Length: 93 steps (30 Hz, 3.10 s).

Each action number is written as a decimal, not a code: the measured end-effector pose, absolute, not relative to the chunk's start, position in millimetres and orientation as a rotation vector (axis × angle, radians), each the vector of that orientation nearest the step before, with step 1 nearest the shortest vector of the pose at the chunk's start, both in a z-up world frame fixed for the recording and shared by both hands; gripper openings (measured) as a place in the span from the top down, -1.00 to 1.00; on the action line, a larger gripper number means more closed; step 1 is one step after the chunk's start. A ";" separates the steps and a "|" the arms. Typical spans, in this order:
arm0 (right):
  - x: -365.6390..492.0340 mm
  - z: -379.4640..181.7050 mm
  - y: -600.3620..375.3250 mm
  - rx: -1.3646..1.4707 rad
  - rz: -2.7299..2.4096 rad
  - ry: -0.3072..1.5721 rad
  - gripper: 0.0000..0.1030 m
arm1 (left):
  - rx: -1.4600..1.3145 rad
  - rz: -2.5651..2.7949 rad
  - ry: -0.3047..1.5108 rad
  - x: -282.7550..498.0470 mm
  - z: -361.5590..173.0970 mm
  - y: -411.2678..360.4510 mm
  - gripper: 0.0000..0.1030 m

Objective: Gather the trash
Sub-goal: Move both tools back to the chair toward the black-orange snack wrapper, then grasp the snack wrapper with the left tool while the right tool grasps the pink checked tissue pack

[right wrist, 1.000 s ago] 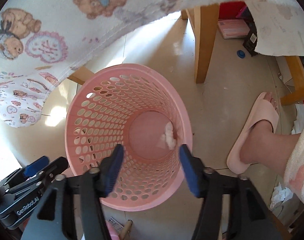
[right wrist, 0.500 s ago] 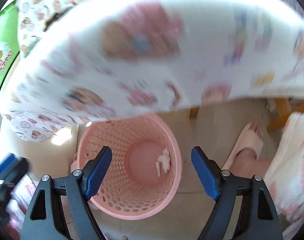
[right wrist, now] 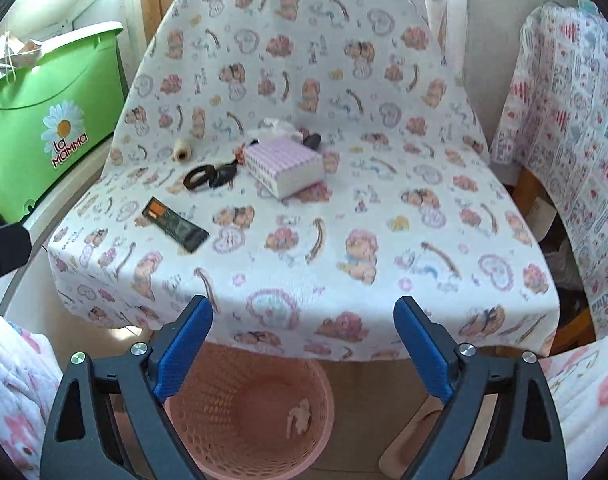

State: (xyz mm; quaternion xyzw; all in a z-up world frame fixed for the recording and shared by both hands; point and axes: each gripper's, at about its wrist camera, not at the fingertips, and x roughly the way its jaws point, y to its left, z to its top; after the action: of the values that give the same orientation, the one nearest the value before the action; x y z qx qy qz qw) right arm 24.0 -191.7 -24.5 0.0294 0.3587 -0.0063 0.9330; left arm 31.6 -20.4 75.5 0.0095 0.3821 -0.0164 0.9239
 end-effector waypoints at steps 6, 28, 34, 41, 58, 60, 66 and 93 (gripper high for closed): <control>13.9 19.6 -188.0 -0.058 0.032 0.571 -1.00 | -0.015 -0.026 0.746 39.0 87.9 -17.7 -0.98; 74.9 33.2 -237.3 0.034 0.159 0.682 -0.26 | -0.061 -0.049 0.826 96.7 87.3 -31.0 -0.76; 83.7 11.5 -251.3 0.089 0.137 0.745 -0.06 | -0.006 -0.011 0.869 103.9 66.9 -39.8 0.11; 92.6 0.1 -255.7 0.117 0.101 0.779 -0.06 | -0.025 -0.012 0.948 113.4 32.4 -34.8 0.24; 92.1 0.3 -257.4 0.111 0.052 0.768 -0.09 | -0.140 0.263 1.208 179.5 -18.2 -58.3 -0.57; 90.3 1.8 -257.0 0.106 0.063 0.761 -0.10 | -0.117 0.235 1.212 178.8 -21.1 -64.1 -0.44; 91.8 3.9 -253.9 0.124 0.088 0.755 -0.21 | -0.090 0.198 1.162 174.0 -17.8 -69.9 0.65; 111.3 21.4 -251.4 0.200 0.172 0.688 -0.51 | -0.161 -0.126 0.925 140.5 35.2 -20.7 0.96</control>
State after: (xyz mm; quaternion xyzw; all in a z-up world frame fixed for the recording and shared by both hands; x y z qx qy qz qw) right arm 111.3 -251.4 21.4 0.0976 0.3363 0.0839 0.9329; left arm 140.5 -20.7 35.2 -0.0775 0.4455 -0.0609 0.8898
